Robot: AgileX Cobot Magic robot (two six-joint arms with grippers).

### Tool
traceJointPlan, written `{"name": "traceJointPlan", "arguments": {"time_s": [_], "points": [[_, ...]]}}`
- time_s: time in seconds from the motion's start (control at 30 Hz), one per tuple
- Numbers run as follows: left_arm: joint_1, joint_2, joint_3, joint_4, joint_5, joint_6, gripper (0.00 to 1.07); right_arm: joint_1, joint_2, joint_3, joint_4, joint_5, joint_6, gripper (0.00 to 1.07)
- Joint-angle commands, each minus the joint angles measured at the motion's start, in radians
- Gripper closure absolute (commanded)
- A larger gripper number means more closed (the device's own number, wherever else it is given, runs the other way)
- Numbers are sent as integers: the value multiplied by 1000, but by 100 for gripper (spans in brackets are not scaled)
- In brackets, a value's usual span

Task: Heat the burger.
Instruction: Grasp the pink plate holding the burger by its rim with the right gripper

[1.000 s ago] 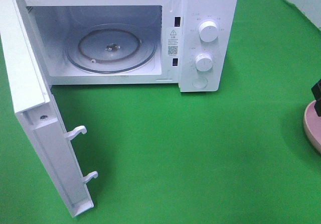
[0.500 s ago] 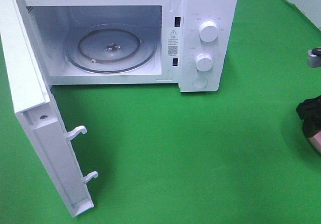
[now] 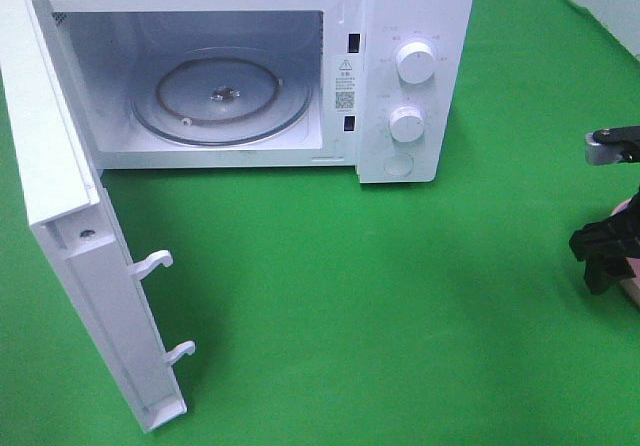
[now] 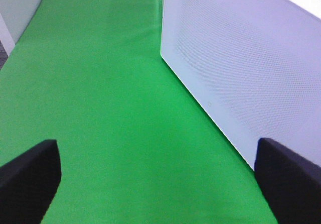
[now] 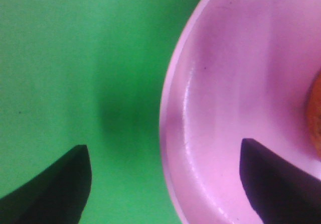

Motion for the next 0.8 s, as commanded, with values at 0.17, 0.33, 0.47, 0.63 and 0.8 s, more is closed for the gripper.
{"name": "traceJointPlan", "arguments": {"time_s": [0.17,0.33,0.47,0.63,0.8], "points": [[-6,-15,3,0,-9,-5,9,-7,26,-6,-7,-62,8,30],[-6,-15,3,0,-9,-5,9,-7,26,-6,-12,-85,10,31],[-6,-15,3,0,-9,-5,9,-25,34,-6,-31,-94,34,31],[-6,-15,3,0,-9,-5,9,-30,74,-6,-32,-89,30,31],[-6,-15,3,0,-9,-5,9,-30,123,-6,-32,-110,32,31]]}}
